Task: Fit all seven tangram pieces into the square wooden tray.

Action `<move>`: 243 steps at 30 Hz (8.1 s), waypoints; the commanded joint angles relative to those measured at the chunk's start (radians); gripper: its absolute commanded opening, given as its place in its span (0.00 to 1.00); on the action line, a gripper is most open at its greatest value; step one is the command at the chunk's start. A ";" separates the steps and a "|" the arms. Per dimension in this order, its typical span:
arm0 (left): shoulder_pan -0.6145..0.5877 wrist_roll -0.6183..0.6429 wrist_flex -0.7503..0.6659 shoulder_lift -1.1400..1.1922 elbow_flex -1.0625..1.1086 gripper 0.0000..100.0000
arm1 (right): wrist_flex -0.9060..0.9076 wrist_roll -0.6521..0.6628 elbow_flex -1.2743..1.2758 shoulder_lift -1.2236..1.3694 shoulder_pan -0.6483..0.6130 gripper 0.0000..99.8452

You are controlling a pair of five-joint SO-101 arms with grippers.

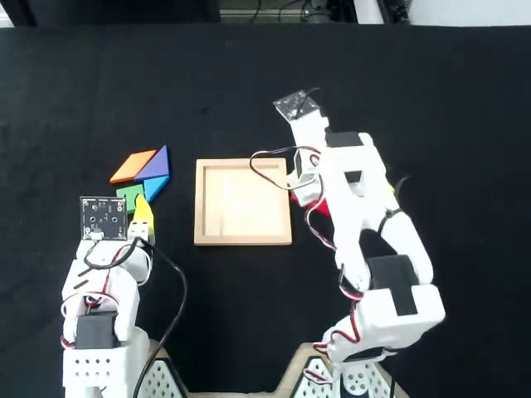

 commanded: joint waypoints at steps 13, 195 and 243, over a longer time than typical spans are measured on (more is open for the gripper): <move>0.010 -0.006 -0.011 0.003 0.019 0.10 | -0.040 0.009 -0.074 0.067 -0.012 0.24; 0.010 -0.006 -0.006 0.002 0.019 0.10 | 0.338 0.064 -0.671 0.596 0.135 0.02; 0.022 -0.006 -0.008 0.002 0.019 0.10 | 0.144 0.058 -0.030 -0.022 -0.196 0.01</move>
